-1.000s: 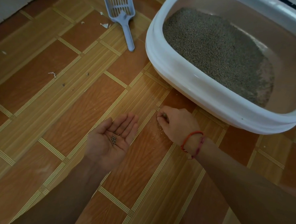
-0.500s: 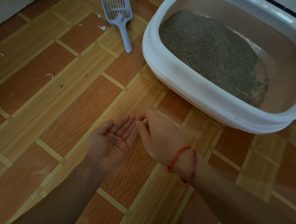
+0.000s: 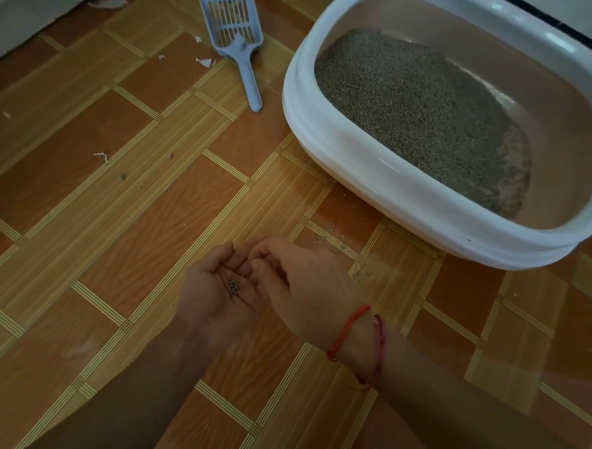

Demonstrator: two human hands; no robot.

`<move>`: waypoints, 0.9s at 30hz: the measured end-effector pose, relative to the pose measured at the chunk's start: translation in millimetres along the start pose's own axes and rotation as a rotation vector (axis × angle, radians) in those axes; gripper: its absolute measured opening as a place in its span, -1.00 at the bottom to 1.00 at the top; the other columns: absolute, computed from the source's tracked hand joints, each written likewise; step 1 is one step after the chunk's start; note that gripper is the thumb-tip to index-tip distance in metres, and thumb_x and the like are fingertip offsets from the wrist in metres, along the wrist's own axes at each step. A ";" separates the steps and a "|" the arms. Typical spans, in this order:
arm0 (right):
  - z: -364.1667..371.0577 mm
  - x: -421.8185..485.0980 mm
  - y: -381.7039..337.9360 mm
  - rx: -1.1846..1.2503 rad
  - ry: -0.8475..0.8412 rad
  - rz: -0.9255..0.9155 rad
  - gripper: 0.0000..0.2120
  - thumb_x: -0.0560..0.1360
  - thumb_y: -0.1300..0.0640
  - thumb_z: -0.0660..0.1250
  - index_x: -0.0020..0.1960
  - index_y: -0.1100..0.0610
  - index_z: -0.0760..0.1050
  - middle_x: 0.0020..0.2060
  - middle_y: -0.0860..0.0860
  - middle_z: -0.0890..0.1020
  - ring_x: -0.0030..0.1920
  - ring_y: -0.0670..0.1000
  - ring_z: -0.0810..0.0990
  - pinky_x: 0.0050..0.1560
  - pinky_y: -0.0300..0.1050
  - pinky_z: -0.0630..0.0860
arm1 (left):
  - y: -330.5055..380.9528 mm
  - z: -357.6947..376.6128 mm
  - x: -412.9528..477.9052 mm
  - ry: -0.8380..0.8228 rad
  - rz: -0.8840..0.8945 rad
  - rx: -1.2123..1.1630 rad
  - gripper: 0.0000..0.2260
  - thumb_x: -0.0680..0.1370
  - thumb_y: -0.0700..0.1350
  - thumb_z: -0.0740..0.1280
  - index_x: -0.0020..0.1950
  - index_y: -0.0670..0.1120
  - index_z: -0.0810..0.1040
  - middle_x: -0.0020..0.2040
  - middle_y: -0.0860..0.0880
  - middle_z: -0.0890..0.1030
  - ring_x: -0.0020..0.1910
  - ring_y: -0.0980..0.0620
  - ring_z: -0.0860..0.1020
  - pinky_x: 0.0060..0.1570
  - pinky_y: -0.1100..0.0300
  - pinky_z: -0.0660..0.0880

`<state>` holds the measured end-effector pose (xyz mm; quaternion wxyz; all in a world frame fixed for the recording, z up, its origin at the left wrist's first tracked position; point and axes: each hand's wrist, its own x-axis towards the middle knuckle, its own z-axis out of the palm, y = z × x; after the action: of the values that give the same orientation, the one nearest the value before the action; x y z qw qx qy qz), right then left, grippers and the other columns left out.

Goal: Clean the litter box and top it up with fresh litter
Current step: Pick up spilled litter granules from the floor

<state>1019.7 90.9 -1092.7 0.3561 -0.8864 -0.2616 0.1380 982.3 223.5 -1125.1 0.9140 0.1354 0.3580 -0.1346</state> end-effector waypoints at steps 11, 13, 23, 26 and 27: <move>-27.2 26.0 84.0 -0.274 0.108 0.334 -0.67 0.61 0.00 0.08 0.33 -0.05 0.41 -0.13 0.06 0.68 -0.12 0.15 0.65 -0.08 0.09 0.60 | -0.9 9.4 -2.0 0.073 0.056 -0.060 -0.57 0.66 -0.10 0.15 -0.11 -0.35 0.70 0.11 -0.27 0.68 0.10 -0.22 0.68 0.04 -0.10 0.63; -29.6 29.2 91.0 -0.337 0.067 0.387 -0.63 0.61 -0.01 0.09 0.40 -0.04 0.33 -0.08 0.10 0.68 -0.04 0.20 0.64 -0.03 0.12 0.59 | -0.4 9.6 -1.1 0.079 0.060 -0.056 -0.56 0.66 -0.10 0.14 -0.12 -0.35 0.70 0.10 -0.26 0.69 0.10 -0.21 0.68 0.03 -0.09 0.64; -29.4 37.7 99.7 -0.448 0.086 0.345 -0.66 0.60 0.00 0.10 0.36 0.00 0.34 -0.10 0.12 0.67 -0.11 0.19 0.64 -0.12 0.09 0.62 | 0.4 6.3 1.1 0.099 0.062 -0.061 -0.53 0.67 -0.09 0.13 -0.16 -0.33 0.71 0.09 -0.26 0.69 0.10 -0.21 0.68 0.02 -0.08 0.64; -29.2 36.6 100.3 -0.502 0.091 0.302 -0.64 0.61 -0.01 0.11 0.38 -0.01 0.35 -0.14 0.13 0.67 -0.13 0.19 0.65 -0.15 0.07 0.62 | -0.2 6.5 2.7 0.106 0.060 -0.057 -0.54 0.67 -0.10 0.13 -0.14 -0.34 0.71 0.12 -0.26 0.68 0.13 -0.22 0.67 0.02 -0.09 0.64; -29.2 35.8 99.7 -0.518 0.084 0.296 -0.63 0.61 -0.01 0.10 0.40 -0.02 0.33 -0.15 0.13 0.67 -0.14 0.19 0.65 -0.15 0.06 0.62 | -0.5 6.3 2.5 0.105 0.061 -0.057 -0.55 0.67 -0.10 0.13 -0.13 -0.34 0.71 0.12 -0.26 0.68 0.13 -0.22 0.67 0.02 -0.09 0.64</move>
<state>1098.2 33.8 -1144.2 0.1045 -0.9812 -0.1409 0.0806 987.8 220.4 -1122.4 0.9010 0.1272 0.4051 -0.0893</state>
